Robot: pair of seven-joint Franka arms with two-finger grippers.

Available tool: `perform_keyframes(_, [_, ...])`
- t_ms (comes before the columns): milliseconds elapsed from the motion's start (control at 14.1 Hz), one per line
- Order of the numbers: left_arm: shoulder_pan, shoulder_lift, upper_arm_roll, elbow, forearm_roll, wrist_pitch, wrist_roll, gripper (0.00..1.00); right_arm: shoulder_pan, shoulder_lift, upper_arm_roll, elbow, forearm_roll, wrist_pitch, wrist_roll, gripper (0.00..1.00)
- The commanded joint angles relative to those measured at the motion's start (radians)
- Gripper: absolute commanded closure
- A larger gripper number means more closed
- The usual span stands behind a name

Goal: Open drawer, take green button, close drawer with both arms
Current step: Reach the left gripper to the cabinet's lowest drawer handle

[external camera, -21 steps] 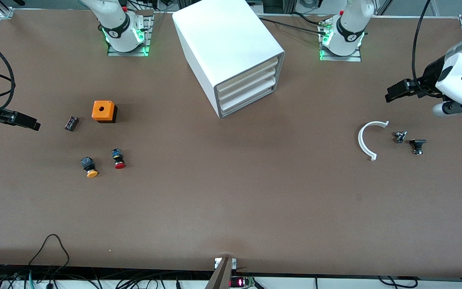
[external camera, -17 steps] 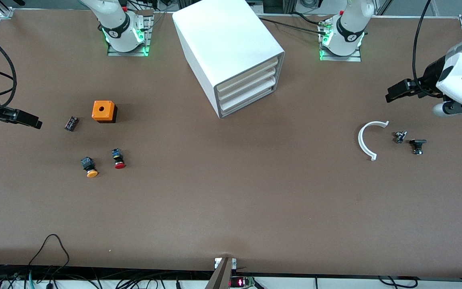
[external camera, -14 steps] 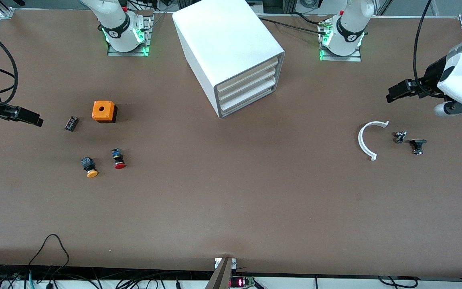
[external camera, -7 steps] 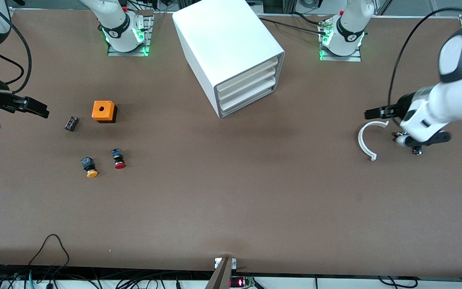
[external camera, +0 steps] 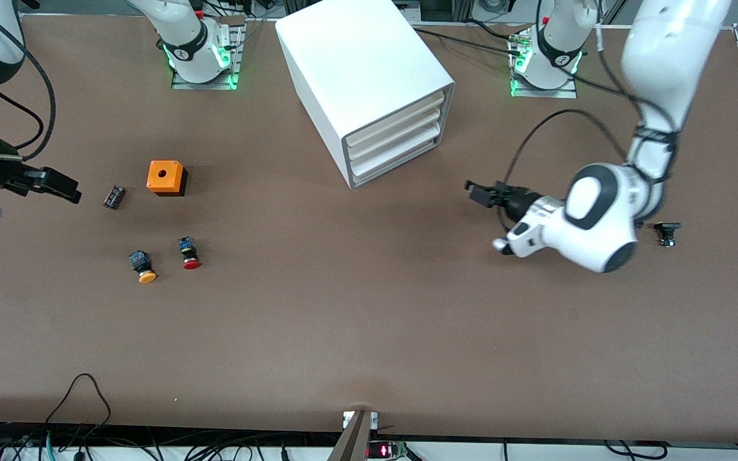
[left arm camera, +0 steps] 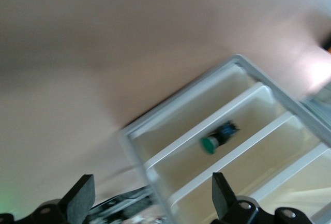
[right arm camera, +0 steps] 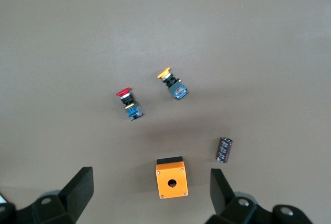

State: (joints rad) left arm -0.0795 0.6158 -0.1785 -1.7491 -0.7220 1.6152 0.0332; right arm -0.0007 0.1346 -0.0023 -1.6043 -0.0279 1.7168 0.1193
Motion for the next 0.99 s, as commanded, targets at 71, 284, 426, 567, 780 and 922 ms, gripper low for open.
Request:
perform_keyframes(71, [-0.022, 0.005, -0.076, -0.188, -0.142, 0.161, 0.236, 0.00, 0.079, 0.040, 0.005, -0.008, -0.003, 0.033, 0.055, 0.00])
perform_keyframes(284, [-0.032, 0.016, -0.151, -0.274, -0.198, 0.222, 0.306, 0.00, 0.146, 0.092, 0.005, -0.008, 0.008, 0.092, 0.072, 0.00])
perform_keyframes(426, [-0.032, 0.018, -0.182, -0.311, -0.230, 0.258, 0.339, 0.00, 0.172, 0.131, 0.007, -0.002, 0.019, 0.116, 0.074, 0.00])
perform_keyframes(567, [-0.032, 0.019, -0.206, -0.345, -0.243, 0.323, 0.379, 0.01, 0.202, 0.166, 0.007, 0.004, 0.058, 0.128, 0.074, 0.00])
perform_keyframes(780, [-0.032, 0.021, -0.211, -0.351, -0.241, 0.345, 0.436, 1.00, 0.274, 0.192, 0.005, 0.003, 0.068, 0.220, 0.072, 0.00])
perform_keyframes(922, [-0.031, 0.021, -0.210, -0.342, -0.225, 0.348, 0.438, 1.00, 0.274, 0.195, 0.005, 0.004, 0.071, 0.233, 0.065, 0.00])
